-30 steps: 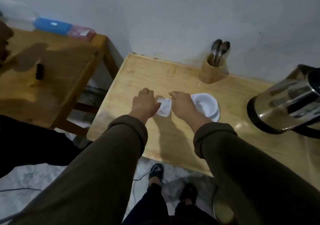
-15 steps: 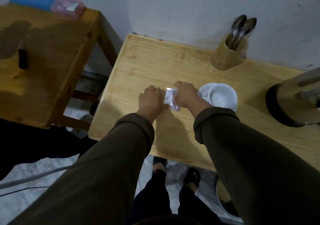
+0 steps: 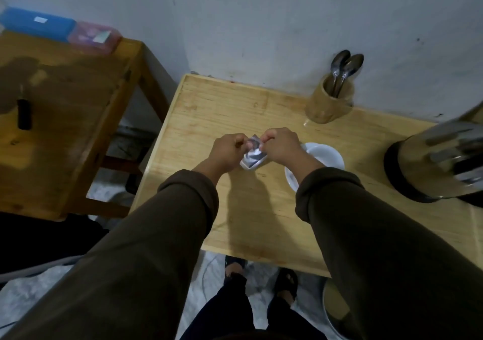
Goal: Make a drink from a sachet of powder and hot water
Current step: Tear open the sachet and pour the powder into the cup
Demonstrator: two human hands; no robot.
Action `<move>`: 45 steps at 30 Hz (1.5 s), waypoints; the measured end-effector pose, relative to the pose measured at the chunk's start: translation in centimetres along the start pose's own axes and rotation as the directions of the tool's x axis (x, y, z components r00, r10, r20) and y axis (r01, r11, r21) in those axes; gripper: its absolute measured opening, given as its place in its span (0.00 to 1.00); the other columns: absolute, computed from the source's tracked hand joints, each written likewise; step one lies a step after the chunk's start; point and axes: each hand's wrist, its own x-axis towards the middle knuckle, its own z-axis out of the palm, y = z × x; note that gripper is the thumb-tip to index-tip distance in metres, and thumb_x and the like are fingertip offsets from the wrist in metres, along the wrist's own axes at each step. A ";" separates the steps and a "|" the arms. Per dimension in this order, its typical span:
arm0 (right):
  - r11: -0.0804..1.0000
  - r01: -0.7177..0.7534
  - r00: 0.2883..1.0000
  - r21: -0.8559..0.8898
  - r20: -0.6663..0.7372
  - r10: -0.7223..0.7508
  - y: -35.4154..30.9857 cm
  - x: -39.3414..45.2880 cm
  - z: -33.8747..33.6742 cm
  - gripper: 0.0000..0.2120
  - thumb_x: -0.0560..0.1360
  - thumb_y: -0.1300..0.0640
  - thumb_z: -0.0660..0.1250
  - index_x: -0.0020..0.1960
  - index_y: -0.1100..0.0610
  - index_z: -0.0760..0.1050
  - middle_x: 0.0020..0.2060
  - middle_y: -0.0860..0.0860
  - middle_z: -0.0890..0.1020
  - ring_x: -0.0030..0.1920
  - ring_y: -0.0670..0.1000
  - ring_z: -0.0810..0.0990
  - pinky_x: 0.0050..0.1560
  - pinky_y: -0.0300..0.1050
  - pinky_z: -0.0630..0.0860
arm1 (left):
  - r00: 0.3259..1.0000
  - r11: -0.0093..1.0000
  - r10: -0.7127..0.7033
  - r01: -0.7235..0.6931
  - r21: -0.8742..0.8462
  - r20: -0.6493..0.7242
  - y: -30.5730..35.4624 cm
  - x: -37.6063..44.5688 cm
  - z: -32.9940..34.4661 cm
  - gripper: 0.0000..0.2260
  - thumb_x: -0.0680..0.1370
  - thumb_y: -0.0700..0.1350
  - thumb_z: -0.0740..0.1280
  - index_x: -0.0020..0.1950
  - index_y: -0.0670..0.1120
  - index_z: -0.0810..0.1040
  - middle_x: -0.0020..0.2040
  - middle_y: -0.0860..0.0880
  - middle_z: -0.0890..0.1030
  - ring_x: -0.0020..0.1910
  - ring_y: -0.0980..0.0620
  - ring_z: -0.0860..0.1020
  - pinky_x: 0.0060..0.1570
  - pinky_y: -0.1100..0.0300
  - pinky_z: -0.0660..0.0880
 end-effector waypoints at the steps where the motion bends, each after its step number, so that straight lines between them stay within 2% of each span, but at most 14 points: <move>1: 1.000 0.021 1.000 0.017 0.008 -0.021 -0.3 -0.2 -0.9 0.08 0.72 0.63 0.67 0.48 0.56 0.82 0.43 0.51 0.80 0.45 0.49 0.74 0.37 0.37 0.68 | 1.000 0.999 0.021 -0.021 -0.039 -0.013 0.6 0.0 -0.6 0.09 0.78 0.45 0.64 0.50 0.41 0.81 0.43 0.46 0.80 0.44 0.50 0.75 0.41 0.61 0.67; 3: 0.993 0.068 0.998 0.097 -0.005 -0.068 -0.8 -0.7 -2.9 0.04 0.71 0.59 0.70 0.45 0.54 0.81 0.37 0.49 0.78 0.43 0.48 0.73 0.41 0.39 0.68 | 0.997 0.992 0.058 -0.062 -0.107 -0.046 1.9 0.0 -1.6 0.08 0.77 0.44 0.66 0.49 0.42 0.83 0.44 0.45 0.83 0.45 0.51 0.76 0.43 0.61 0.69; 5: 0.975 0.130 0.991 0.181 -0.057 -0.121 -1.3 -1.2 -4.9 0.05 0.69 0.58 0.73 0.43 0.52 0.79 0.32 0.46 0.75 0.38 0.47 0.73 0.38 0.38 0.68 | 0.994 0.981 0.083 -0.093 -0.171 -0.063 3.5 0.0 -2.5 0.08 0.77 0.44 0.67 0.50 0.43 0.84 0.47 0.47 0.84 0.47 0.54 0.77 0.43 0.63 0.69; 9: 0.971 0.230 0.963 0.070 -0.160 -0.216 -2.3 -2.4 -8.5 0.05 0.70 0.60 0.71 0.45 0.57 0.82 0.34 0.48 0.77 0.41 0.48 0.74 0.40 0.39 0.69 | 0.985 0.957 0.154 -0.169 -0.237 -0.081 6.8 0.2 -3.4 0.08 0.76 0.44 0.68 0.51 0.42 0.84 0.51 0.46 0.85 0.50 0.55 0.77 0.49 0.64 0.69; 13: 0.973 0.230 0.949 -0.036 -0.214 -0.232 -2.5 -3.3 -11.5 0.05 0.74 0.58 0.68 0.46 0.58 0.81 0.33 0.48 0.76 0.41 0.48 0.74 0.33 0.33 0.67 | 0.978 0.928 0.193 -0.209 -0.309 -0.082 9.8 0.0 -3.4 0.09 0.77 0.44 0.67 0.52 0.41 0.83 0.48 0.45 0.84 0.48 0.53 0.77 0.47 0.61 0.71; 17: 0.976 0.217 0.946 0.003 -0.249 -0.210 -2.2 -3.9 -13.8 0.03 0.72 0.58 0.68 0.40 0.52 0.75 0.29 0.43 0.74 0.38 0.47 0.75 0.43 0.38 0.73 | 0.968 0.895 0.240 -0.250 -0.370 -0.073 12.4 -0.1 -3.3 0.08 0.77 0.45 0.67 0.50 0.43 0.83 0.39 0.48 0.81 0.43 0.51 0.77 0.49 0.57 0.73; 20: 0.972 0.234 0.945 0.010 -0.236 -0.225 -2.0 -4.5 -15.1 0.03 0.72 0.61 0.68 0.45 0.56 0.78 0.30 0.44 0.75 0.32 0.41 0.73 0.27 0.22 0.68 | 0.961 0.903 0.265 -0.276 -0.330 -0.080 14.0 -0.3 -3.1 0.07 0.76 0.45 0.68 0.50 0.44 0.83 0.41 0.50 0.81 0.43 0.53 0.76 0.49 0.58 0.73; 23: 0.970 0.238 0.938 -0.047 -0.247 -0.242 -1.7 -4.7 -16.2 0.05 0.72 0.61 0.67 0.47 0.58 0.80 0.31 0.45 0.75 0.32 0.42 0.72 0.28 0.26 0.67 | 0.959 0.911 0.266 -0.283 -0.299 -0.099 15.2 -0.6 -2.7 0.07 0.77 0.46 0.67 0.50 0.45 0.83 0.43 0.50 0.80 0.45 0.53 0.76 0.49 0.59 0.71; 26: 0.967 0.243 0.936 -0.074 -0.243 -0.254 -1.3 -4.8 -16.9 0.05 0.73 0.59 0.68 0.47 0.58 0.81 0.37 0.49 0.78 0.39 0.48 0.74 0.39 0.35 0.69 | 0.956 0.925 0.263 -0.287 -0.247 -0.127 16.2 -0.7 -2.3 0.09 0.78 0.46 0.64 0.49 0.45 0.82 0.43 0.49 0.80 0.46 0.52 0.75 0.49 0.60 0.69; 28: 0.963 0.262 0.936 -0.057 -0.229 -0.268 -0.8 -4.9 -17.2 0.05 0.73 0.59 0.68 0.47 0.59 0.80 0.39 0.50 0.78 0.41 0.49 0.74 0.42 0.38 0.68 | 0.961 0.930 0.245 -0.271 -0.249 -0.132 16.7 -0.9 -1.9 0.09 0.79 0.45 0.63 0.50 0.44 0.82 0.43 0.49 0.79 0.45 0.52 0.74 0.47 0.60 0.69; 33: 0.952 0.302 0.927 -0.048 -0.219 -0.305 0.3 -4.8 -17.7 0.03 0.73 0.59 0.69 0.41 0.55 0.76 0.39 0.50 0.75 0.42 0.49 0.72 0.36 0.35 0.67 | 0.979 0.925 0.179 -0.200 -0.324 -0.094 17.8 -1.3 -0.8 0.08 0.79 0.45 0.62 0.46 0.47 0.80 0.38 0.51 0.78 0.42 0.51 0.74 0.42 0.60 0.71; 37: 0.937 0.338 0.905 -0.087 -0.243 -0.349 0.7 -4.4 -17.5 0.06 0.73 0.61 0.67 0.39 0.55 0.73 0.39 0.50 0.75 0.40 0.50 0.72 0.33 0.33 0.64 | 0.993 0.911 0.100 -0.114 -0.396 -0.056 18.8 -1.3 -0.6 0.11 0.79 0.45 0.62 0.38 0.49 0.78 0.31 0.51 0.76 0.31 0.52 0.74 0.34 0.61 0.71; 40: 0.912 0.383 0.876 -0.146 -0.257 -0.409 0.7 -4.4 -17.6 0.08 0.73 0.63 0.66 0.38 0.56 0.71 0.39 0.50 0.74 0.42 0.50 0.71 0.38 0.39 0.65 | 0.997 0.897 0.066 -0.075 -0.436 -0.037 19.4 -1.1 -0.5 0.14 0.79 0.43 0.61 0.34 0.49 0.75 0.28 0.49 0.76 0.27 0.52 0.73 0.33 0.61 0.72; 45: 0.856 0.457 0.822 -0.242 -0.254 -0.510 0.9 -4.6 -17.9 0.08 0.72 0.67 0.64 0.38 0.58 0.69 0.39 0.51 0.72 0.40 0.51 0.69 0.36 0.39 0.63 | 0.999 0.881 0.037 -0.046 -0.471 -0.029 20.0 -0.9 -0.3 0.16 0.80 0.40 0.60 0.32 0.48 0.73 0.30 0.50 0.74 0.29 0.55 0.71 0.23 0.75 0.71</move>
